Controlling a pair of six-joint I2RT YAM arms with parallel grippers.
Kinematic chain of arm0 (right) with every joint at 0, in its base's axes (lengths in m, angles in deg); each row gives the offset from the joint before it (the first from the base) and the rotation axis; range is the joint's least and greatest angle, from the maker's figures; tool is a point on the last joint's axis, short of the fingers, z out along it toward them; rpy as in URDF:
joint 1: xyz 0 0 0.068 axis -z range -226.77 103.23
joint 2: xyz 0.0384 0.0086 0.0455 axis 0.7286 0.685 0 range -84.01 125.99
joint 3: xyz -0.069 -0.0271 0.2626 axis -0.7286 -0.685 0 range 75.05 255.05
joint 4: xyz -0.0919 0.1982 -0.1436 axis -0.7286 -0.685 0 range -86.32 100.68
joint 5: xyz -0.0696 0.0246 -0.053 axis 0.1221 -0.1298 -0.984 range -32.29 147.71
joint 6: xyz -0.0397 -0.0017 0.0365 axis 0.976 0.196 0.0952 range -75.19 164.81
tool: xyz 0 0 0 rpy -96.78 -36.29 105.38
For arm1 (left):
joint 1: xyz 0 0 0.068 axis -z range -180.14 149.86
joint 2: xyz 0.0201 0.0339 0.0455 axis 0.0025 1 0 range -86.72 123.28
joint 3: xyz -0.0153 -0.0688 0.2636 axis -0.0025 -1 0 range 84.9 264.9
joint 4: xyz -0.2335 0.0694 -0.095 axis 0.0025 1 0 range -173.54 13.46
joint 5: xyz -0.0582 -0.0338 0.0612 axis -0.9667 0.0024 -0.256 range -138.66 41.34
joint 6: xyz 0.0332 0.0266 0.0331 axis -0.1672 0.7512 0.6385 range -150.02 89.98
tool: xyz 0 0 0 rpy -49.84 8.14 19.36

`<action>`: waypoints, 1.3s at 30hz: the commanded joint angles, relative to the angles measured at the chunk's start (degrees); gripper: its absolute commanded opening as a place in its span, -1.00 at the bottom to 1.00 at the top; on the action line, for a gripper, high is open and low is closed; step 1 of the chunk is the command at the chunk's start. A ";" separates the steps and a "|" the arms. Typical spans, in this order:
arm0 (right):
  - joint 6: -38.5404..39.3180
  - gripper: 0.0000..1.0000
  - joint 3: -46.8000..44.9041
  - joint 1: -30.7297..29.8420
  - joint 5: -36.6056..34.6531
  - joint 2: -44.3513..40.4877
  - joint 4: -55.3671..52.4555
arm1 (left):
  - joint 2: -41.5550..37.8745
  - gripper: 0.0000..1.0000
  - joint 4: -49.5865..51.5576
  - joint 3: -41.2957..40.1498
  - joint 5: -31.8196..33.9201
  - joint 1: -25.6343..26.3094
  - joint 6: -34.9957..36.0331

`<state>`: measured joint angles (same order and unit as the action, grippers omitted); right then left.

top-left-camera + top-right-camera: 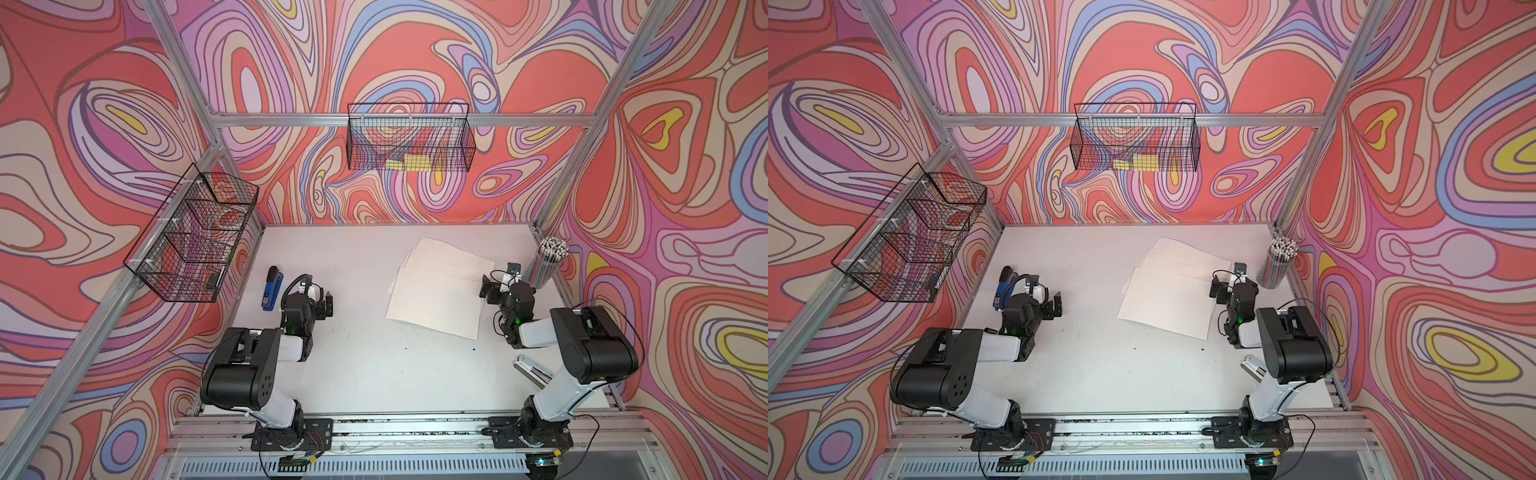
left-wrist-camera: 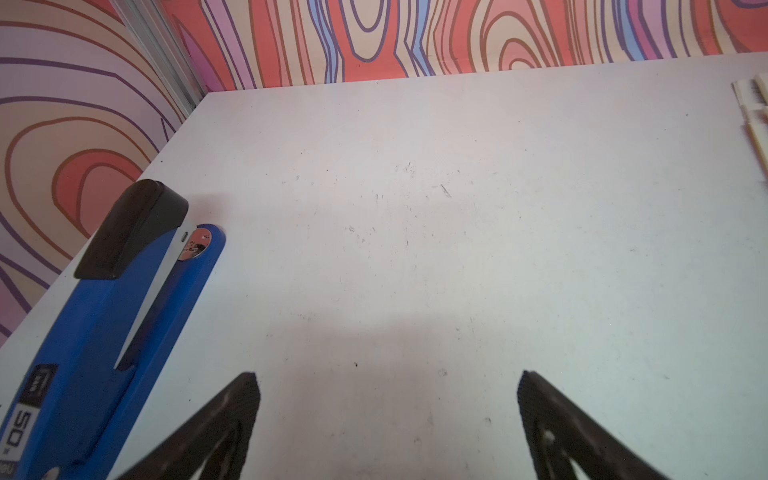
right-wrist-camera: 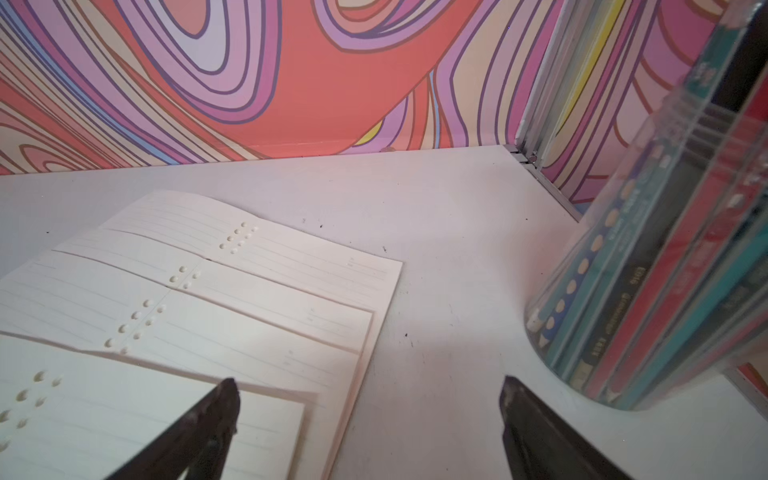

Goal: Close the notebook
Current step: Close the notebook at the center of the board.

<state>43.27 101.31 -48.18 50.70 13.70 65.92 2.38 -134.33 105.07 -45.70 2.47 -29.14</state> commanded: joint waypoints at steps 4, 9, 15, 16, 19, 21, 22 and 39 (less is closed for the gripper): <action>0.18 0.97 0.55 0.36 0.24 -0.22 -0.40 | -0.93 1.00 -0.98 0.91 -0.50 -0.33 0.42; 0.22 0.97 0.55 0.36 0.25 -0.14 -0.40 | -0.93 1.00 -0.75 0.93 -0.60 -0.57 0.13; 0.20 0.97 0.56 0.37 0.24 -0.14 -0.48 | -1.00 1.00 -0.05 1.30 -1.11 -1.03 -0.18; 0.20 0.97 0.55 0.36 0.24 -0.11 -0.48 | -0.99 1.00 -0.11 1.28 -1.07 -0.99 -0.19; 0.22 0.97 0.55 0.42 0.24 -0.21 -0.40 | -0.86 1.00 -0.15 1.36 -1.16 -1.03 -0.18; 0.21 0.97 0.55 0.38 0.24 -0.20 -0.40 | -1.00 1.00 -0.09 1.22 -1.16 -1.03 -0.18; 0.16 0.97 0.55 0.36 0.24 -0.23 -0.43 | -0.99 1.00 -0.15 1.28 -1.12 -1.03 -0.18; -2.07 0.97 10.66 -0.06 5.68 -12.24 -29.16 | -17.35 0.64 43.92 21.18 2.29 0.54 -16.40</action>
<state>42.48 110.99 -48.20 52.80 3.53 45.50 -14.37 -105.74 122.33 -42.09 2.51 -38.21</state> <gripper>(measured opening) 0.984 0.846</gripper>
